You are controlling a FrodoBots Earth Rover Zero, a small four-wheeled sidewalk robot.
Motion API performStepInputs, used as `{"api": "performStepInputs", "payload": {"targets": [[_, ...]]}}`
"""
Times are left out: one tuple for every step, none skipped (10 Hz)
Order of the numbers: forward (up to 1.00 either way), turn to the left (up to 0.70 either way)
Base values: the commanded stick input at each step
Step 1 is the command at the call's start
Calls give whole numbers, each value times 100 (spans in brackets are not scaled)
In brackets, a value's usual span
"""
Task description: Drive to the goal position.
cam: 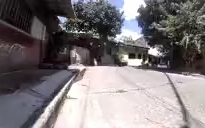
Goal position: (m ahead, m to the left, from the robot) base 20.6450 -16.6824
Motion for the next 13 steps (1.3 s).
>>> {"api": "performStepInputs", "payload": {"targets": [[85,-3],[85,-34],[85,-34],[85,-34],[85,-34],[85,-34],[85,-24],[85,-5],[85,0],[85,0],[85,0],[85,0],[85,0]]}}
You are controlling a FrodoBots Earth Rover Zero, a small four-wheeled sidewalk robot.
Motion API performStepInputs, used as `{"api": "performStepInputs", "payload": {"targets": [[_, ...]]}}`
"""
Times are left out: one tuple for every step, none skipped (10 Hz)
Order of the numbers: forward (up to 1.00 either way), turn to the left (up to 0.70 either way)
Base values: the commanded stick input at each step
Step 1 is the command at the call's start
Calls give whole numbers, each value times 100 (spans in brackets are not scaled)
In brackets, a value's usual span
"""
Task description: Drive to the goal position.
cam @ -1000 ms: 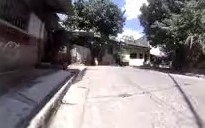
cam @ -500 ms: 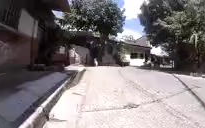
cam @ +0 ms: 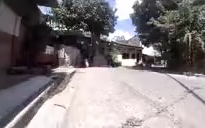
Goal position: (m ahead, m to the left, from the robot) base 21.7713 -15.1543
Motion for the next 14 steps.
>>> {"api": "performStepInputs", "payload": {"targets": [[85,0],[85,0],[85,0],[85,0],[85,0],[85,0],[85,0],[85,0],[85,0],[85,0],[85,0],[85,0],[85,0],[85,0]]}}
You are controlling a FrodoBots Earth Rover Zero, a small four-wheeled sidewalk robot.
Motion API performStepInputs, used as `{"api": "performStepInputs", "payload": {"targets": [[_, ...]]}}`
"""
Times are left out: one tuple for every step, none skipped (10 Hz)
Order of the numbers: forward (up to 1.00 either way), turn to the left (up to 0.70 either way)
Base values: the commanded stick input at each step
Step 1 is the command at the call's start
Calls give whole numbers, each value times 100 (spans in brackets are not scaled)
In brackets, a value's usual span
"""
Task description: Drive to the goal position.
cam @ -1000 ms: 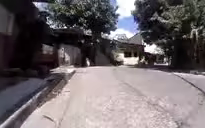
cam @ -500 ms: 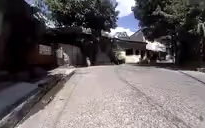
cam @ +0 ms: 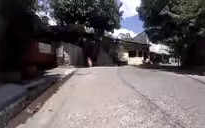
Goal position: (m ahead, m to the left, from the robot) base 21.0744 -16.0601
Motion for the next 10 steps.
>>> {"api": "performStepInputs", "payload": {"targets": [[85,0],[85,0],[85,0],[85,0],[85,0],[85,-13],[85,-34],[85,-34],[85,-34],[85,-34]]}}
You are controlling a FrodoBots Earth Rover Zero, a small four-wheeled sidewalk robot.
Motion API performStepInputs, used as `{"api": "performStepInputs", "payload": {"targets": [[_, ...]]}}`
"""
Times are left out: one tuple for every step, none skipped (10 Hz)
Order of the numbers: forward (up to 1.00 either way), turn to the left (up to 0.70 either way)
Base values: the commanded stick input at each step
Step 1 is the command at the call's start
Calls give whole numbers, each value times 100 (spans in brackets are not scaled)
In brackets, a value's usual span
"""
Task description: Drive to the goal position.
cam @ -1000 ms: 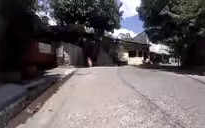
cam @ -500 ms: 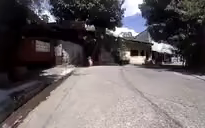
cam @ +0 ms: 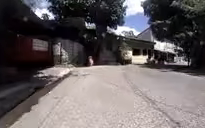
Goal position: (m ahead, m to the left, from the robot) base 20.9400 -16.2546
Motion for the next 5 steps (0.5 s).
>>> {"api": "performStepInputs", "payload": {"targets": [[85,-2],[85,0],[85,0],[85,0],[85,0]]}}
